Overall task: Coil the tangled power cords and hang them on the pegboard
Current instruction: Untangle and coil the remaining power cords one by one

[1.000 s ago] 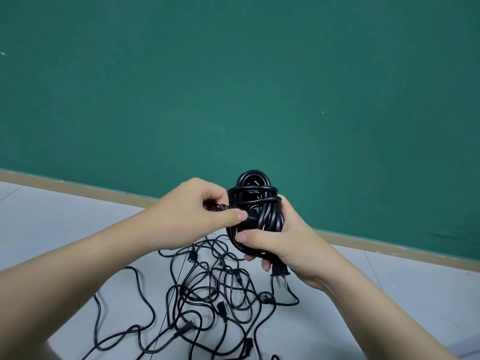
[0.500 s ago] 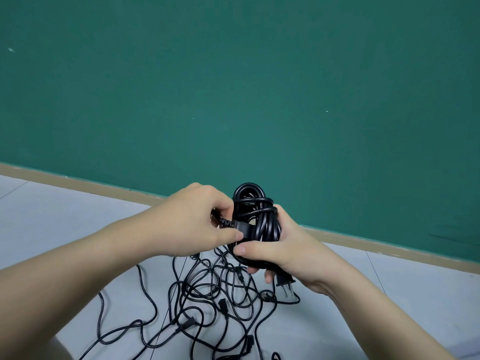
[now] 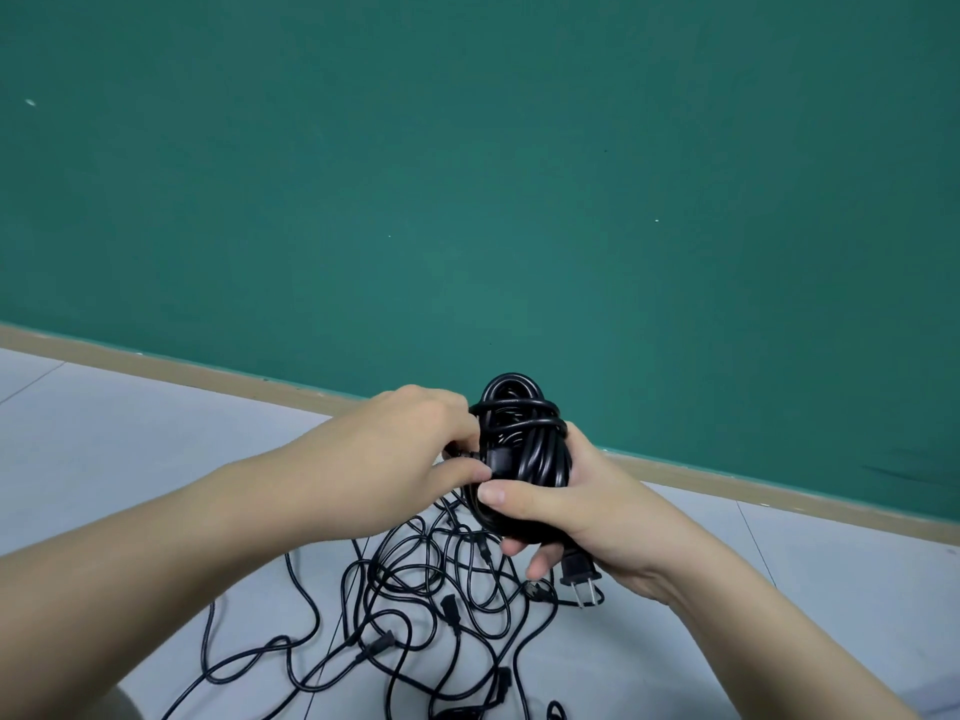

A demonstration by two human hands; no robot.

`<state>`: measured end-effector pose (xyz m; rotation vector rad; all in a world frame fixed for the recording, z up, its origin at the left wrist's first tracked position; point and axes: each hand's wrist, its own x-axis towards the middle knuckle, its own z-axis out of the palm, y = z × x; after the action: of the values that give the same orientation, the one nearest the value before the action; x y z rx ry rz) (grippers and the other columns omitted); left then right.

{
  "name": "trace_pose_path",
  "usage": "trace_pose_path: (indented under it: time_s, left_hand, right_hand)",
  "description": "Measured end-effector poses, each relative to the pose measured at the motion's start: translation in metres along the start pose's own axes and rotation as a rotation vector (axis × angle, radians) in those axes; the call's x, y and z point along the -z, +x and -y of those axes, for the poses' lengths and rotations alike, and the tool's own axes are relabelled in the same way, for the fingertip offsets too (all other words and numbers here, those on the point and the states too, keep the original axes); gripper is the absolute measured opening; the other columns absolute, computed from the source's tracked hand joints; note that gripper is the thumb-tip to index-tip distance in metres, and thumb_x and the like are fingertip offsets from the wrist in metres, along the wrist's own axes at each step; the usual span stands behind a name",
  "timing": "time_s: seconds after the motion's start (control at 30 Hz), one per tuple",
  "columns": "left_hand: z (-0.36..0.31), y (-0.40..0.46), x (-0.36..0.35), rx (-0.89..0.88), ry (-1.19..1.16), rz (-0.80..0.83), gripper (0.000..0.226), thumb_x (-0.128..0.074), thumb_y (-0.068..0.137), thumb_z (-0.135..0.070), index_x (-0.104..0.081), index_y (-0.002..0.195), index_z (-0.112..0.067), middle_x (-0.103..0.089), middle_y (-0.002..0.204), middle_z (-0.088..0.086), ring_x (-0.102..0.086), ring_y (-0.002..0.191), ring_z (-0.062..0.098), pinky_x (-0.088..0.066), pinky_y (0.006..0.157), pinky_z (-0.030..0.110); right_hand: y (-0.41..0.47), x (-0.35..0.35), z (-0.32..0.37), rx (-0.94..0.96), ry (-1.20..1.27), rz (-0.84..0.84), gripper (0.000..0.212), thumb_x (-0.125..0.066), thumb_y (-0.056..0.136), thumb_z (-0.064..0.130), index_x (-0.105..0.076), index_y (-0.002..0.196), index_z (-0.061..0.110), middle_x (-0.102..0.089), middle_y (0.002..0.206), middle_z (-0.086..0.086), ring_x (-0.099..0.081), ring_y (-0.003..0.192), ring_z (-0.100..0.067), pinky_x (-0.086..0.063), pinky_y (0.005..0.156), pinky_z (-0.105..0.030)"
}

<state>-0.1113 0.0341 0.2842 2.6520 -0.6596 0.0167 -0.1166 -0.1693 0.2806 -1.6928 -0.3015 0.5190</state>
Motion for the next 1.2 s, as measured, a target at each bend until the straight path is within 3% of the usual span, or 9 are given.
trace_pose_path:
  time_s: [0.1,0.2,0.3,0.43,0.6,0.67,0.87,1.03,1.2]
  left_hand:
    - [0.001,0.001,-0.008,-0.039,-0.087,-0.068,0.023,-0.055,0.098,-0.047,-0.067,0.088,-0.03,-0.056,0.09,-0.014,-0.053,0.085,0.002,-0.045,0.078,0.027]
    - [0.001,0.006,-0.014,0.008,-0.21,-0.184,0.02,-0.068,0.09,-0.047,-0.065,0.077,-0.032,-0.052,0.093,-0.014,-0.053,0.08,0.006,-0.043,0.072,0.024]
    - [-0.002,0.009,-0.014,0.065,-0.374,-0.298,0.021,-0.084,0.079,-0.039,-0.069,0.069,-0.028,-0.056,0.089,-0.012,-0.056,0.073,0.009,-0.048,0.07,0.024]
    - [-0.009,0.01,-0.013,0.092,-0.396,-0.364,0.023,-0.089,0.074,-0.037,-0.07,0.066,-0.027,-0.058,0.084,-0.01,-0.056,0.068,0.008,-0.047,0.066,0.023]
    - [-0.013,0.004,-0.019,0.114,-0.318,-0.241,0.034,-0.089,0.076,-0.03,-0.061,0.058,-0.025,-0.052,0.086,-0.006,-0.048,0.072,-0.002,-0.036,0.065,0.019]
    - [-0.014,0.003,-0.019,0.091,-0.319,-0.22,0.029,-0.086,0.078,-0.029,-0.062,0.063,-0.024,-0.05,0.085,-0.008,-0.047,0.073,0.0,-0.035,0.065,0.017]
    - [-0.01,0.006,-0.013,-0.074,-0.373,-0.296,0.013,-0.078,0.087,-0.026,-0.071,0.093,-0.036,-0.054,0.091,-0.01,-0.049,0.077,0.007,-0.038,0.069,0.014]
    - [-0.007,0.006,-0.01,-0.118,-0.187,-0.196,0.03,-0.055,0.096,-0.052,-0.067,0.124,-0.049,-0.049,0.093,-0.013,-0.053,0.087,0.009,-0.047,0.079,0.032]
    - [-0.017,0.003,0.004,-0.131,0.08,-0.014,0.031,-0.042,0.106,-0.049,-0.063,0.128,-0.048,-0.041,0.091,-0.011,-0.04,0.085,0.011,-0.027,0.074,0.022]
  right_hand:
    - [-0.002,-0.001,-0.003,0.02,0.027,0.004,0.036,-0.076,0.09,0.016,-0.071,0.077,0.049,-0.068,0.079,0.007,-0.064,0.072,-0.023,-0.056,0.052,-0.027]
    - [-0.002,-0.002,-0.006,-0.019,0.07,-0.041,0.011,-0.076,0.091,0.015,-0.075,0.097,0.023,-0.068,0.085,-0.001,-0.065,0.072,-0.022,-0.057,0.058,-0.03]
    - [-0.002,-0.001,-0.006,-0.01,0.062,-0.106,0.02,-0.075,0.091,0.009,-0.068,0.11,0.007,-0.068,0.085,-0.003,-0.065,0.072,-0.022,-0.055,0.058,-0.031]
    - [-0.003,0.001,-0.001,0.0,0.056,-0.118,0.016,-0.074,0.091,0.004,-0.068,0.106,0.007,-0.069,0.085,-0.005,-0.065,0.07,-0.022,-0.055,0.057,-0.032]
    - [-0.005,-0.004,-0.008,0.007,0.0,-0.046,0.015,-0.072,0.086,0.002,-0.069,0.087,0.017,-0.062,0.077,-0.007,-0.06,0.071,-0.022,-0.055,0.058,-0.03]
    - [-0.006,-0.006,-0.011,-0.015,0.08,-0.064,0.013,-0.073,0.08,0.009,-0.071,0.092,0.014,-0.065,0.08,-0.008,-0.062,0.071,-0.023,-0.054,0.055,-0.03]
    - [-0.005,-0.001,-0.007,-0.043,0.287,-0.101,0.033,-0.072,0.077,0.016,-0.067,0.107,0.006,-0.071,0.088,-0.013,-0.065,0.069,-0.025,-0.052,0.051,-0.027]
    - [-0.006,0.002,-0.002,-0.056,0.278,-0.104,0.035,-0.071,0.076,0.014,-0.067,0.109,0.005,-0.071,0.087,-0.014,-0.065,0.067,-0.027,-0.05,0.05,-0.027]
    - [-0.009,-0.002,-0.006,-0.095,0.312,-0.066,0.024,-0.07,0.075,0.012,-0.072,0.098,0.01,-0.07,0.087,-0.015,-0.065,0.067,-0.029,-0.05,0.048,-0.028]
